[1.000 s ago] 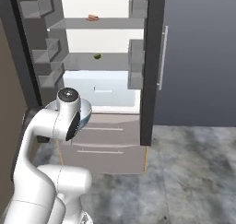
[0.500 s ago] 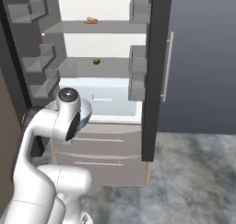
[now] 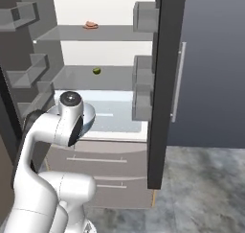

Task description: Pick the chicken drumstick and squash from their plates and place them in the bowl. Then put the bowl in the fridge.

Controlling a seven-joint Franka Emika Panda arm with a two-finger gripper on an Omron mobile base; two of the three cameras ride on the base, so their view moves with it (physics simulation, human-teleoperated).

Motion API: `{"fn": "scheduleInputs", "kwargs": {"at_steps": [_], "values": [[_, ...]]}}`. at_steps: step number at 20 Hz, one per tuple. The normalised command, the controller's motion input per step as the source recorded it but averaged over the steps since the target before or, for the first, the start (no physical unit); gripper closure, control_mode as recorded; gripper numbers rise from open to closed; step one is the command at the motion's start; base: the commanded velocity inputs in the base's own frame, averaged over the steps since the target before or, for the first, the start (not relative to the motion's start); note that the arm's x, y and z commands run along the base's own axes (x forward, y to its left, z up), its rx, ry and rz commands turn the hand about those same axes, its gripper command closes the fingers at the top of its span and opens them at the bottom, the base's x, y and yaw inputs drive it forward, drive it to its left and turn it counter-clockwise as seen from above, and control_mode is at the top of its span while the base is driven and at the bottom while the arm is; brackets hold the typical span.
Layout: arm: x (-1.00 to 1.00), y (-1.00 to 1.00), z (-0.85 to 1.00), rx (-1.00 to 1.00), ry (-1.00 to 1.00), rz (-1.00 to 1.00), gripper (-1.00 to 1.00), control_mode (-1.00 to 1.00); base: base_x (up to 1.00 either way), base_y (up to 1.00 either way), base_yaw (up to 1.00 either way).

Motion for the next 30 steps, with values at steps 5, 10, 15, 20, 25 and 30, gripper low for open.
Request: {"fn": "scheduleInputs", "kwargs": {"at_steps": [5, 10, 15, 20, 25, 30], "values": [[0.0, 0.0, 0.0, 0.0, 0.0, 0.0, 1.0, 1.0, 0.51, -0.02, 0.04], [0.0, 0.0, 0.0, 0.0, 0.0, 0.0, 1.0, 1.0, 0.4, -0.11, 0.04], [0.0, 0.0, 0.0, 0.0, 0.0, 0.0, 1.0, 1.0, 0.31, -0.13, 0.04], [0.0, 0.0, 0.0, 0.0, 0.0, 0.0, 1.0, 1.0, 0.43, -0.13, 0.02], [0.0, 0.0, 0.0, 0.0, 0.0, 0.0, 1.0, 1.0, 0.49, -0.21, 0.0], [0.0, 0.0, 0.0, 0.0, 0.0, 0.0, 1.0, 1.0, 0.37, -0.13, 0.0]]}}
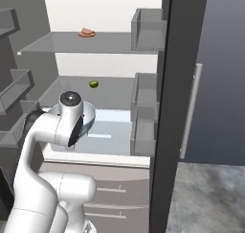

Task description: Pick the chicken drumstick and squash from their plates and place them in the bowl. Then put the bowl in the fridge.

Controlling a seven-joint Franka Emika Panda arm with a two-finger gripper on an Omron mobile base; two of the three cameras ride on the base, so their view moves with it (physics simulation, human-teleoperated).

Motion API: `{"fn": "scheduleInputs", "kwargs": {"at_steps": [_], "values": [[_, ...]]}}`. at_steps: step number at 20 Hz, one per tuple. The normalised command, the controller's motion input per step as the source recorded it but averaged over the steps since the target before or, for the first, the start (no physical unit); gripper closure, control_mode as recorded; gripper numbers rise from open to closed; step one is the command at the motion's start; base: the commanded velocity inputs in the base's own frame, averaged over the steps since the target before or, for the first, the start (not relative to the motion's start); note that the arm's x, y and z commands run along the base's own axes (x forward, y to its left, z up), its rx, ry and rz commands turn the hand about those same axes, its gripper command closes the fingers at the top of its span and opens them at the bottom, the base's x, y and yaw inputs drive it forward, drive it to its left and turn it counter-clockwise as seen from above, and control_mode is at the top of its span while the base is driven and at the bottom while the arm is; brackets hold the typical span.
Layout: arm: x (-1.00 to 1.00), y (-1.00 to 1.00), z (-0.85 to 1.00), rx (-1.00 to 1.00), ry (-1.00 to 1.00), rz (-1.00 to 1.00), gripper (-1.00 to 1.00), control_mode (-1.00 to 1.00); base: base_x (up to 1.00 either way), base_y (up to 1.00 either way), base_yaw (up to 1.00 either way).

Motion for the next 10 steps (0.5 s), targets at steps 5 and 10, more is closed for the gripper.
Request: {"fn": "scheduleInputs", "kwargs": {"at_steps": [5, 10], "values": [[0.0, 0.0, 0.0, 0.0, 0.0, 0.0, 1.0, 1.0, 0.19, -0.01, 0.01], [0.0, 0.0, 0.0, 0.0, 0.0, 0.0, 1.0, 1.0, 0.0, -0.02, 0.02]]}}
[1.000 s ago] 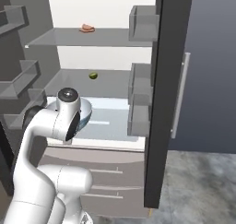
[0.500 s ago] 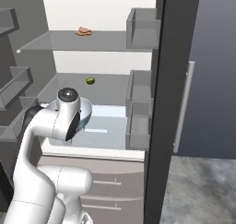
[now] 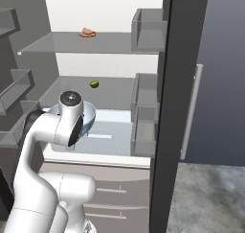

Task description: Pick the chicken drumstick and squash from their plates and place them in the bowl. Then put the bowl in the fridge.

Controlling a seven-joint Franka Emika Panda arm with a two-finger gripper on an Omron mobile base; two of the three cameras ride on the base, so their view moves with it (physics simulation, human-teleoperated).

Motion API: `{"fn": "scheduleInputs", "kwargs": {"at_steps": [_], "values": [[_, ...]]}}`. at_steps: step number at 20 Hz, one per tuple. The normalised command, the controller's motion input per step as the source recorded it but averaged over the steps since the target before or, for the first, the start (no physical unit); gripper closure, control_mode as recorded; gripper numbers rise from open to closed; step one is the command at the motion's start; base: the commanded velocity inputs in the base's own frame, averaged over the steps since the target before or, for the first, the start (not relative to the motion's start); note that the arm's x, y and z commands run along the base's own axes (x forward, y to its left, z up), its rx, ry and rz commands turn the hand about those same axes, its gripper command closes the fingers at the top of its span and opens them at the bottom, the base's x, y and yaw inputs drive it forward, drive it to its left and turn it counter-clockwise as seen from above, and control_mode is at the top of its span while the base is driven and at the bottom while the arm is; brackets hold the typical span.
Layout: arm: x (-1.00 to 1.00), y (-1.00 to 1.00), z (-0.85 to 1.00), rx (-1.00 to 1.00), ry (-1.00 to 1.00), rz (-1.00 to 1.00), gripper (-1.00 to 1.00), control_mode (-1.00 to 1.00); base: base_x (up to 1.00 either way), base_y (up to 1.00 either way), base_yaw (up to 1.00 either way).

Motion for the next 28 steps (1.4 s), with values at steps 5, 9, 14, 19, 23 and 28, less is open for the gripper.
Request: {"fn": "scheduleInputs", "kwargs": {"at_steps": [5, 9, 14, 19, 23, 28], "values": [[0.0, 0.0, 0.0, 0.0, 0.0, 0.0, 1.0, 1.0, 0.0, 0.0, 0.0], [0.0, 0.0, 0.0, 0.0, 0.0, 0.0, 1.0, 1.0, 0.0, 0.0, 0.0], [0.0, 0.0, 0.0, 0.0, 0.0, 0.0, 1.0, -1.0, 0.0, 0.0, 0.0], [0.0, 0.0, 0.0, 0.0, 0.0, 0.0, 1.0, -1.0, 0.0, 0.0, 0.0], [0.0, 0.0, 0.0, 0.0, 0.0, 0.0, 1.0, -1.0, 0.0, 0.0, 0.0], [-0.04, 0.0, 0.0, 0.0, 0.0, 0.0, 1.0, -1.0, 0.0, 0.0, 0.0]]}}
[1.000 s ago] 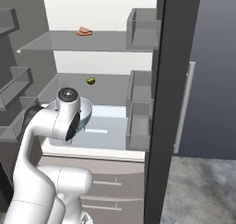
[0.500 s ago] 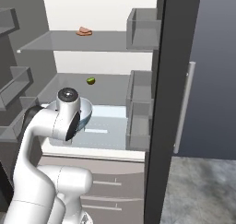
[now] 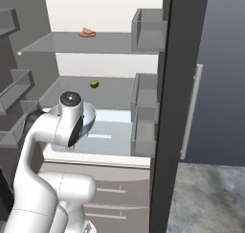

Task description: Pick the chicken drumstick and squash from their plates and place them in the bowl. Then put the bowl in the fridge.

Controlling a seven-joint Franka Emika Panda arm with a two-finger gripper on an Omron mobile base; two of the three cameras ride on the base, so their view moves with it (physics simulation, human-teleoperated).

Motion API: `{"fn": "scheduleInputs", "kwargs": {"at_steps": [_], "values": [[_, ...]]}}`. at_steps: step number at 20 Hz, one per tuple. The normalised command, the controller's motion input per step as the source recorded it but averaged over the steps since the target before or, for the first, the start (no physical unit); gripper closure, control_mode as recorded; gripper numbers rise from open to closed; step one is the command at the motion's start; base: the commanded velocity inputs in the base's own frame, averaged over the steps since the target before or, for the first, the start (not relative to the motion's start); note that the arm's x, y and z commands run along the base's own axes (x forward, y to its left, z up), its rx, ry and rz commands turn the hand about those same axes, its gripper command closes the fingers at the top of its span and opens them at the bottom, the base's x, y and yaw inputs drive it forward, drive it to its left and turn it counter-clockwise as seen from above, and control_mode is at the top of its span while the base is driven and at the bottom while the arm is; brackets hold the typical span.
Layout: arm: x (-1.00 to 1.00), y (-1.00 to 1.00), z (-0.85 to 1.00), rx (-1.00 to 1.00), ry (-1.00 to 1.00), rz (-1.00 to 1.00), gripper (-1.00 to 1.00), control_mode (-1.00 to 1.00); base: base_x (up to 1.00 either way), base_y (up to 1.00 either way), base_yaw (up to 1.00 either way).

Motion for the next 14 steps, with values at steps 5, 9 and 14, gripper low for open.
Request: {"fn": "scheduleInputs", "kwargs": {"at_steps": [5, 9, 14], "values": [[0.02, -0.1, 0.17, 0.0, -0.13, -0.16, 1.0, -1.0, 0.0, 0.0, 0.0], [0.07, -0.23, 0.39, 0.0, -0.11, -0.22, 1.0, -1.0, 0.0, 0.0, 0.0], [0.3, -0.14, 0.37, 0.0, -0.02, -0.08, 1.0, -1.0, 0.0, 0.0, 0.0]]}}
